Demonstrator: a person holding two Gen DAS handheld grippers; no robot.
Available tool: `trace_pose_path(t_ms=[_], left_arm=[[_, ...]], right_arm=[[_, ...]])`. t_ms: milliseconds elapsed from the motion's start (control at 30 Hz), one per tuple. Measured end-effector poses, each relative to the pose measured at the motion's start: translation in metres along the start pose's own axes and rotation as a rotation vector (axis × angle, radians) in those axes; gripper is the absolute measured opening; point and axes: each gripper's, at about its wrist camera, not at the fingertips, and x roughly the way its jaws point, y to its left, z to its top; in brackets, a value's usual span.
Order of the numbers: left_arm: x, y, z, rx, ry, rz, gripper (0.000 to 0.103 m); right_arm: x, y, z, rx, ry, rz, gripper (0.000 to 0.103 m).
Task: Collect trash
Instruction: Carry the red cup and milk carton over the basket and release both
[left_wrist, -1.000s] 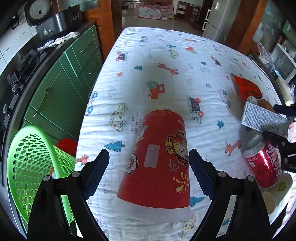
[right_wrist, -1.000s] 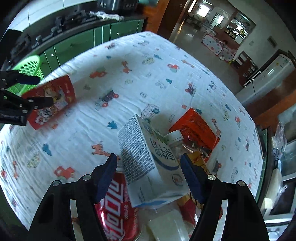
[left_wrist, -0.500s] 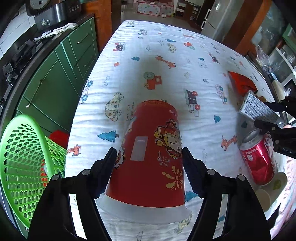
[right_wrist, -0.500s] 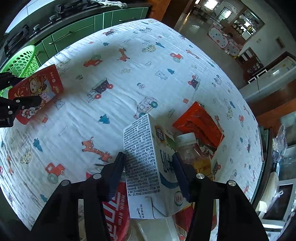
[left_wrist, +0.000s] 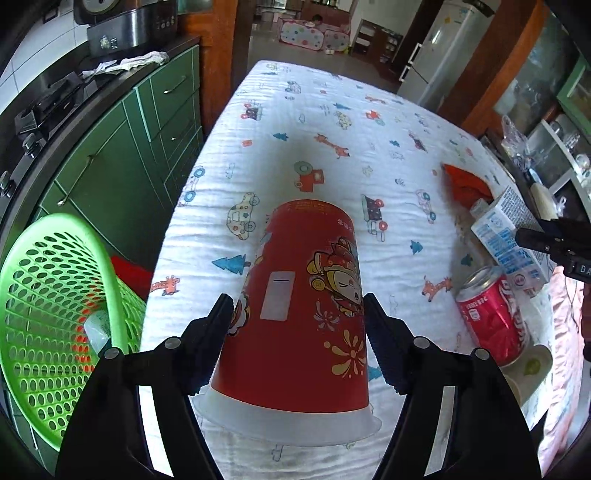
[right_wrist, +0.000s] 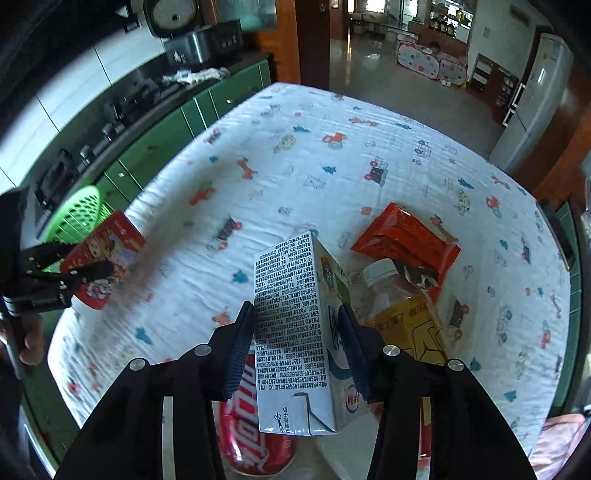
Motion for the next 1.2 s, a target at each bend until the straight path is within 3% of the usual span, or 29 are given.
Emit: trace_pose_path(t_ms=[133, 300, 533, 733, 833, 1200], left_arm=[[-0.021, 0.013, -0.005, -0.039, -0.044, -0.008, 0.070], [-0.056, 0.040, -0.013, -0.099, -0.115, 0.016, 0.070], [-0.099, 0.103, -0.028, -0.197, -0.200, 0.174, 0.070], [-0.108, 0.161, -0.045, -0.280, -0.190, 0.264, 0.070], [-0.107, 0.187, -0.053, -0.324, -0.176, 0.267, 0.070], [-0.090, 0.254, -0.078, -0.426, -0.125, 0.314, 0.070]], right_arm=[[-0.016, 0.012, 0.002, 0.024, -0.051, 0.067, 0.045], [-0.034, 0.054, 0.013, -0.008, -0.118, 0.161, 0.045], [-0.030, 0.130, 0.033, -0.084, -0.150, 0.295, 0.045], [-0.008, 0.205, 0.051, -0.134, -0.134, 0.397, 0.045], [0.006, 0.240, 0.059, -0.144, -0.120, 0.441, 0.045], [0.062, 0.328, 0.079, -0.131, -0.053, 0.489, 0.045]])
